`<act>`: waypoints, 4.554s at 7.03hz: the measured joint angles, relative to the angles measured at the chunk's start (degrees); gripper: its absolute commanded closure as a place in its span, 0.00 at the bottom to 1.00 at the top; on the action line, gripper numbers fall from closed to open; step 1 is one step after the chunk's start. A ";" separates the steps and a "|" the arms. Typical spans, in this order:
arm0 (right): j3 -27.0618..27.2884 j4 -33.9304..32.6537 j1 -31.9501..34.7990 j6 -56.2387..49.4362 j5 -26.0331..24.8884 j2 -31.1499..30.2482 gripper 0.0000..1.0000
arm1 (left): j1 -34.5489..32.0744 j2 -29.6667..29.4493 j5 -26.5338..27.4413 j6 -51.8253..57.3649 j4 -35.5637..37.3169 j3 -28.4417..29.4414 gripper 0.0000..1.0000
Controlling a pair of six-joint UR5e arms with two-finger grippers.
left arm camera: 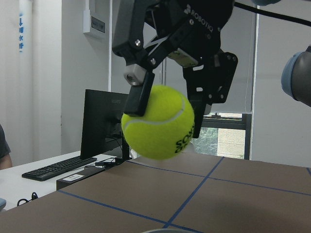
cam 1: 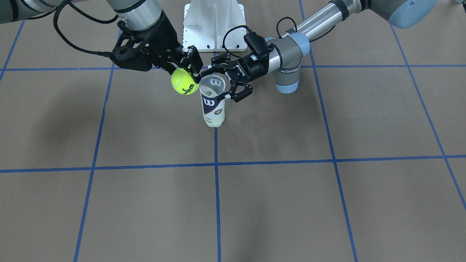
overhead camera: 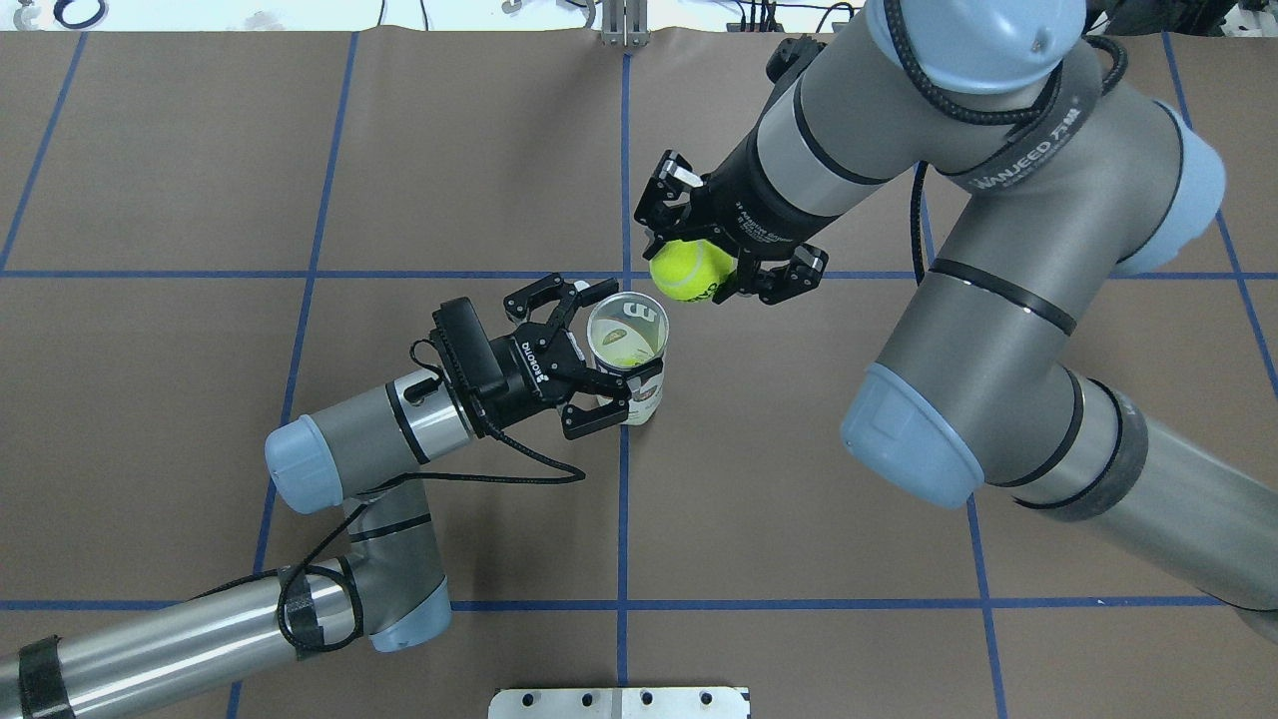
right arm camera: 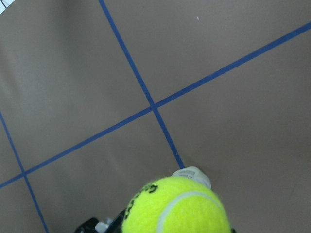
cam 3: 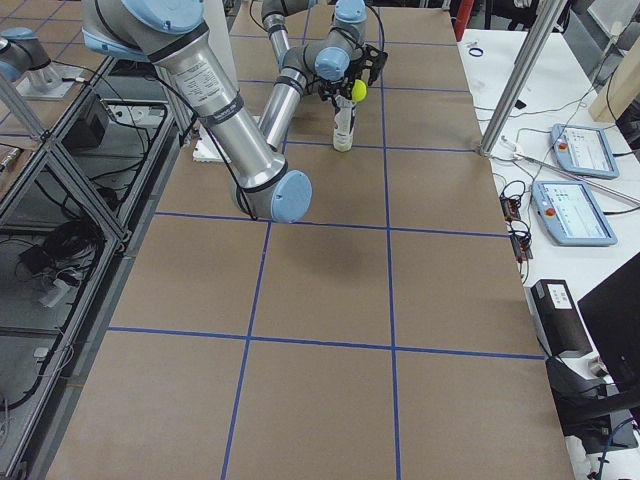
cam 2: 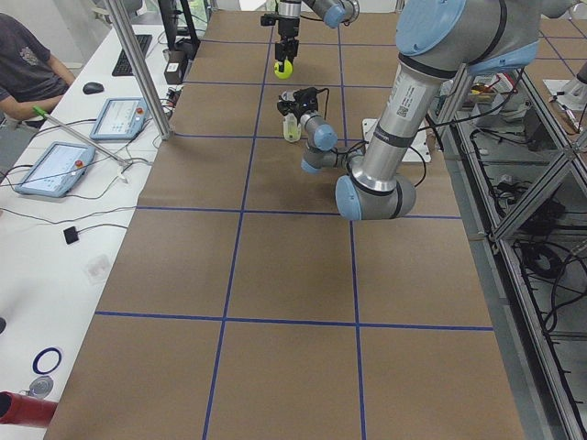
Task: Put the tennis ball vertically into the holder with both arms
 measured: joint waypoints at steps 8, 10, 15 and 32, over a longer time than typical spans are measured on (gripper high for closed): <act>-3.47 0.25 -4.13 0.35 -0.91 3.46 0.76 | 0.00 0.13 -0.07 -0.08 -0.08 0.16 0.04; -3.82 0.26 -4.15 0.33 -0.94 3.56 0.00 | 0.00 0.14 -0.07 -0.09 -0.09 0.16 0.04; -3.82 0.35 -4.11 0.31 -1.01 3.39 0.00 | 0.00 0.15 -0.07 -0.11 -0.11 0.13 0.01; -14.74 0.89 27.12 -53.36 -0.28 -20.94 0.00 | -38.95 16.01 -22.37 -18.90 55.25 -10.95 0.01</act>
